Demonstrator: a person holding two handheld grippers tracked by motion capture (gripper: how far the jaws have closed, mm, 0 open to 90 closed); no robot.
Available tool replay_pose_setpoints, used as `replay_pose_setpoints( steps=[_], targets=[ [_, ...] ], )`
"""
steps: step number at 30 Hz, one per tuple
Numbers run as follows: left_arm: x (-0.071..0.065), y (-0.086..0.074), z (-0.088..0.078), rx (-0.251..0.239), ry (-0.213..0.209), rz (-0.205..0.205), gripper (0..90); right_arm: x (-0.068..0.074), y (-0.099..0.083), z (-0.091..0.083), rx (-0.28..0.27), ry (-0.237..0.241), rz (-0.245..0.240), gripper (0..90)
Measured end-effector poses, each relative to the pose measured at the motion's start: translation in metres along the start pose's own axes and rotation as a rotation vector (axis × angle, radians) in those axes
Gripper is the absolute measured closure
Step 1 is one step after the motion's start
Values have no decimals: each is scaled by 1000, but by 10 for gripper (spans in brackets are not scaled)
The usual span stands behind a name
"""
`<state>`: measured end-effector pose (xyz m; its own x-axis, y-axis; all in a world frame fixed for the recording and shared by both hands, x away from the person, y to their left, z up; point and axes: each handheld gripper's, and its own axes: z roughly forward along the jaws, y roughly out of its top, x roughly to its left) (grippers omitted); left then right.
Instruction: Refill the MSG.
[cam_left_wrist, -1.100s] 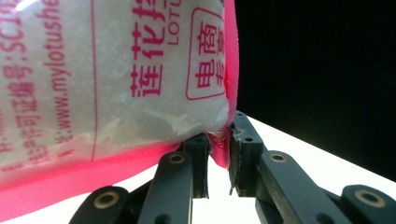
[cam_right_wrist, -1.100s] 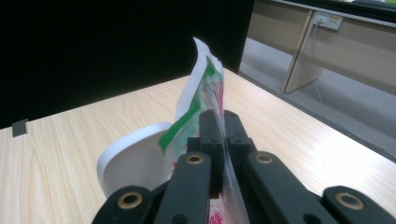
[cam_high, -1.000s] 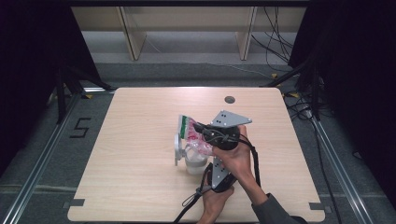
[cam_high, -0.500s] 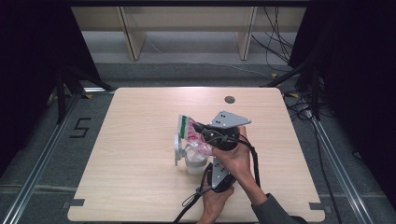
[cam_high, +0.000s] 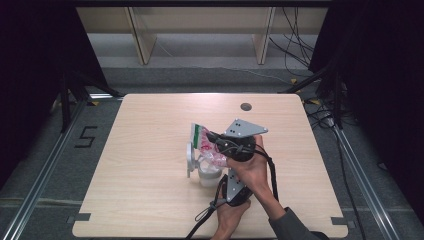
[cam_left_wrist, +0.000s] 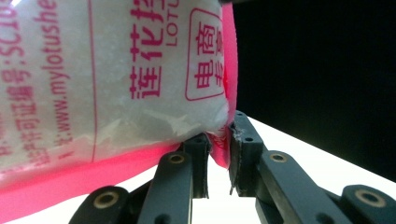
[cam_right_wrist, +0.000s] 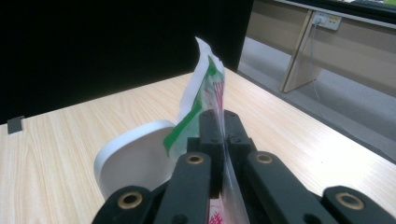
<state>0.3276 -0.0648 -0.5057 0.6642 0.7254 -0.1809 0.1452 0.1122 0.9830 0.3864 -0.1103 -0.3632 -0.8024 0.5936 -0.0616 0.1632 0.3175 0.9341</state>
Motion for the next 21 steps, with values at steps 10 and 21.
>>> replay_pose_setpoints(
  steps=[10,21],
  targets=[
    [0,0,0,4,-1,2,791,0,1,-2,8,1,2,899],
    [0,0,0,0,0,-4,791,1,0,1,6,-11,-17,899]
  ],
)
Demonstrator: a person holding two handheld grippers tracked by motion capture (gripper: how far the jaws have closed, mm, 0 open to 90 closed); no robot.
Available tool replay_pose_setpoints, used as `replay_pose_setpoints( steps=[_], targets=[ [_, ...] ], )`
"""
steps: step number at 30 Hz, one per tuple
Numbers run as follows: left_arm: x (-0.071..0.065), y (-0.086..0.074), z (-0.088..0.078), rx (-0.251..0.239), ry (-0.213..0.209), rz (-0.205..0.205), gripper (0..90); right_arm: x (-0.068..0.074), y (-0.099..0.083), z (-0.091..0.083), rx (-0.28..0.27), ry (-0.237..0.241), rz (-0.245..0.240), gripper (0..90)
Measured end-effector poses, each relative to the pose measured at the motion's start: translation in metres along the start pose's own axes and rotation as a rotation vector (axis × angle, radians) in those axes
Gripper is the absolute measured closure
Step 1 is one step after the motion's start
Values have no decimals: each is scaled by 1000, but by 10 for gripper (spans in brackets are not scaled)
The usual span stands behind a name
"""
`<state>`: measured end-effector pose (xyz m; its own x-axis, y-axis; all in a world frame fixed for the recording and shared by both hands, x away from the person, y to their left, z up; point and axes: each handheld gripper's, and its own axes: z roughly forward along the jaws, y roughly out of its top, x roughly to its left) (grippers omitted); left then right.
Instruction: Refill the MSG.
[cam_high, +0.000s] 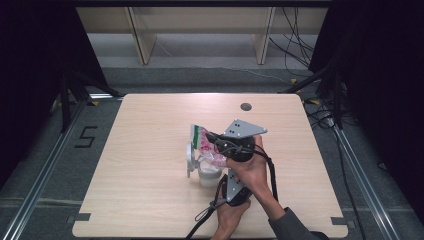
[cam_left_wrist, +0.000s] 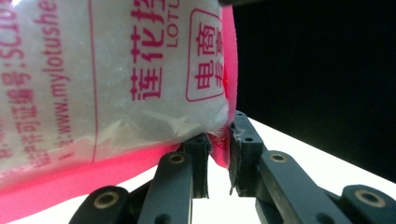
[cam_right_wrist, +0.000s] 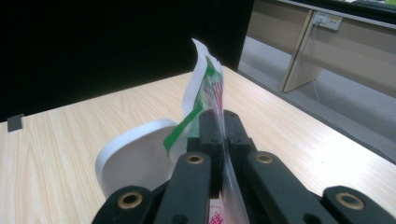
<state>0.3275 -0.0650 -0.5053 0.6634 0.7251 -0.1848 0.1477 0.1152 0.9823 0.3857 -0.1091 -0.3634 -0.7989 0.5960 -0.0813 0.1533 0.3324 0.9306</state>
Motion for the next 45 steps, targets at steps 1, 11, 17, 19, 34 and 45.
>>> replay_pose_setpoints(
  steps=[1,11,17,19,34,45],
  targets=[
    [0,0,0,-1,-2,1,791,0,-1,1,-8,-2,0,899],
    [1,1,0,0,-9,0,791,2,-1,1,2,0,9,899],
    [1,1,0,-1,-11,-1,791,2,-1,2,12,4,-8,899],
    [1,0,0,-1,-5,1,791,4,-1,1,2,-6,23,899],
    [0,0,-1,10,-2,5,791,-1,-1,-1,8,20,19,900],
    [-1,-1,-1,11,1,3,792,-1,0,-3,4,9,25,900]
  ],
)
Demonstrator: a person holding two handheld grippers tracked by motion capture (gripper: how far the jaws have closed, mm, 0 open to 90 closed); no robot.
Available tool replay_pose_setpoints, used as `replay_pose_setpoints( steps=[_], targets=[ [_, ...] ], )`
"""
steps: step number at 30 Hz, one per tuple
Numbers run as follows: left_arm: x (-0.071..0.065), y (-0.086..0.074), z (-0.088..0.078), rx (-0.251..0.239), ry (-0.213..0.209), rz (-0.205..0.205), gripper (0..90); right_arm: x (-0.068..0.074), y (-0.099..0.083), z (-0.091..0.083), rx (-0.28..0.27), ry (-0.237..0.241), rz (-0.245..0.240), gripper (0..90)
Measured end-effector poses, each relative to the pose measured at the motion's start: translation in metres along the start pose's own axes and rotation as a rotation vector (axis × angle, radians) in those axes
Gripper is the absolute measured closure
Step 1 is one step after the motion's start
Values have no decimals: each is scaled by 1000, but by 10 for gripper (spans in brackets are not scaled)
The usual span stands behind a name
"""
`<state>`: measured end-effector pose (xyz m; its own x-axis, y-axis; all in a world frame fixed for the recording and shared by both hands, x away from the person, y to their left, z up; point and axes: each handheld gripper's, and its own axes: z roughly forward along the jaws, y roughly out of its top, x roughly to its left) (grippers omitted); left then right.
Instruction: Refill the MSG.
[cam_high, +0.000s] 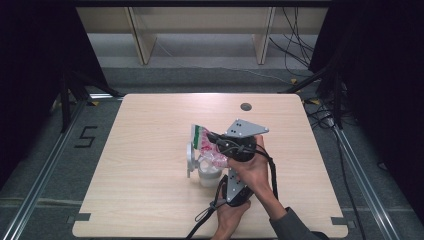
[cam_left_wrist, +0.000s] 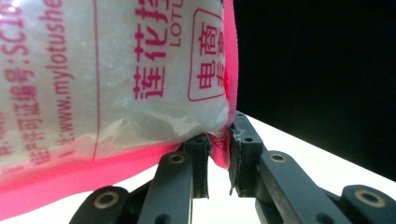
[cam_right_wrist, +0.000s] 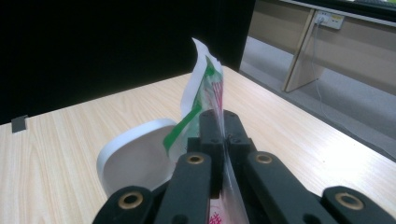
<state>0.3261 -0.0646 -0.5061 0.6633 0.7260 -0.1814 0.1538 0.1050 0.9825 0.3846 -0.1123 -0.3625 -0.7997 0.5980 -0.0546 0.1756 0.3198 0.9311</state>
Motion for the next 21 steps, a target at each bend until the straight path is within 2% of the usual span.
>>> replay_pose_setpoints(
  steps=[4,6,7,8,16,19,21],
  targets=[
    [0,-1,1,-12,-6,-3,792,0,0,0,8,6,10,900],
    [-1,-1,0,0,-3,-5,792,-2,0,0,-10,0,-7,900],
    [0,-1,1,-15,-5,-5,792,-2,0,0,-19,-10,-8,900],
    [0,-1,1,-10,-7,-3,792,-1,0,0,-12,-5,11,900],
    [-1,-1,1,-8,-3,-3,792,-2,0,-2,0,2,16,900],
    [-1,-2,0,-9,-2,2,792,-4,0,-2,-16,9,1,900],
    [-1,-2,0,-7,-2,-1,792,-3,0,-3,-11,19,24,900]
  ],
)
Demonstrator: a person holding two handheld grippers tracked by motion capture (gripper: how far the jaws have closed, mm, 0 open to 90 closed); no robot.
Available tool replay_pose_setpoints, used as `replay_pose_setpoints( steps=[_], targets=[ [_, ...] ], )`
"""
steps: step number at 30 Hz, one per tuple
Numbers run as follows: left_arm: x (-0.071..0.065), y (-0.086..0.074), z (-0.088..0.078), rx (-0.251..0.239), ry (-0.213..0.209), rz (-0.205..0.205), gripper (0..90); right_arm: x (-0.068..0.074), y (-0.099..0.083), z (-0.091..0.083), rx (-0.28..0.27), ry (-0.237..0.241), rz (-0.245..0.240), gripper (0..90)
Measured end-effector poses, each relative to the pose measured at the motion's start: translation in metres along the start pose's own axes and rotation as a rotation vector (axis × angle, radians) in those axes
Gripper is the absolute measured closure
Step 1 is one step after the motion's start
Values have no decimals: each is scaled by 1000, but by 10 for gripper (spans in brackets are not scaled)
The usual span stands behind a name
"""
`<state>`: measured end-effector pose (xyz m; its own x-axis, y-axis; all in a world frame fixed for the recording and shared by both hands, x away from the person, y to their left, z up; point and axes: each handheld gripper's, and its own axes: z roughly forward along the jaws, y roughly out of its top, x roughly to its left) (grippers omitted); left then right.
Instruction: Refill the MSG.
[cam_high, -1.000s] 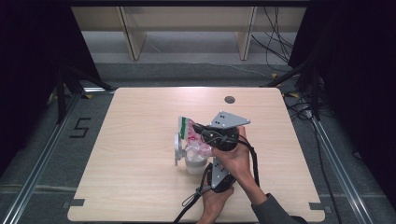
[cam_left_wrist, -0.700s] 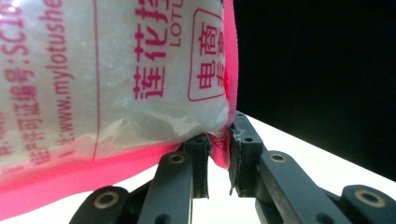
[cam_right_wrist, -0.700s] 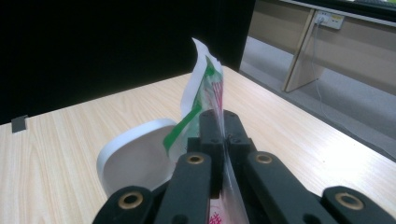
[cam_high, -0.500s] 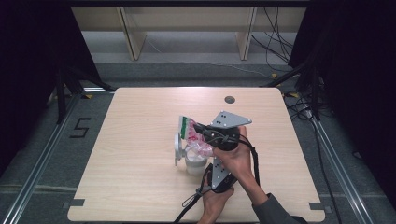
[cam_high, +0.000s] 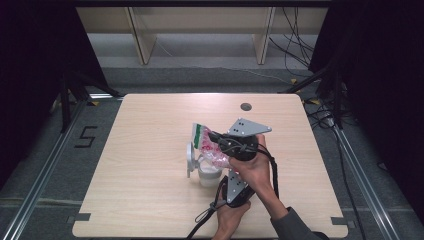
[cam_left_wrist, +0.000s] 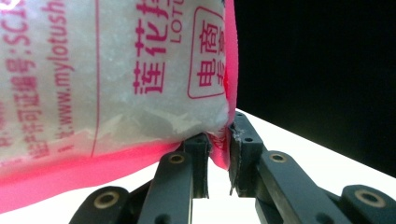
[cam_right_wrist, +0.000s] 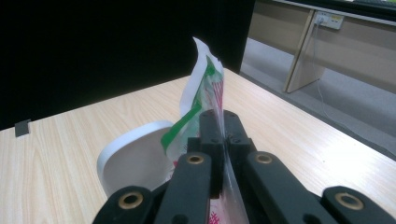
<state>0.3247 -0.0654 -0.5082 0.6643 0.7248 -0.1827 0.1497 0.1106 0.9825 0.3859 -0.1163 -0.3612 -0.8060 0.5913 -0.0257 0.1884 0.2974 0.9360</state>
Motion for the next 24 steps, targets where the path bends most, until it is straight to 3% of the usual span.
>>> replay_pose_setpoints(
  steps=[4,6,8,11,12,13,15,18,20,21,24],
  targets=[
    [-1,0,-1,3,-1,6,792,0,1,-2,2,2,5,900],
    [-1,0,-1,2,0,3,792,-2,0,-2,-20,-17,-16,900],
    [0,-2,0,-4,2,5,792,-1,1,-6,-2,0,26,900],
    [0,-2,0,3,9,2,792,-4,1,-6,-18,10,21,900],
    [0,-3,-1,8,7,10,792,-5,1,-7,-17,10,26,900],
    [6,-2,-6,77,14,91,792,-5,1,-8,-13,13,19,900],
    [5,-3,-6,63,16,72,791,-6,1,-9,-41,-4,7,900],
    [6,-4,-7,67,15,73,791,-6,1,-13,-21,12,29,900],
    [5,-4,-8,71,15,81,791,-8,1,-14,-47,4,12,900],
    [5,-5,-9,73,16,80,791,-9,1,-18,-46,31,34,900],
    [5,-7,-8,82,17,81,790,-10,0,-24,-48,17,32,900]
  ],
)
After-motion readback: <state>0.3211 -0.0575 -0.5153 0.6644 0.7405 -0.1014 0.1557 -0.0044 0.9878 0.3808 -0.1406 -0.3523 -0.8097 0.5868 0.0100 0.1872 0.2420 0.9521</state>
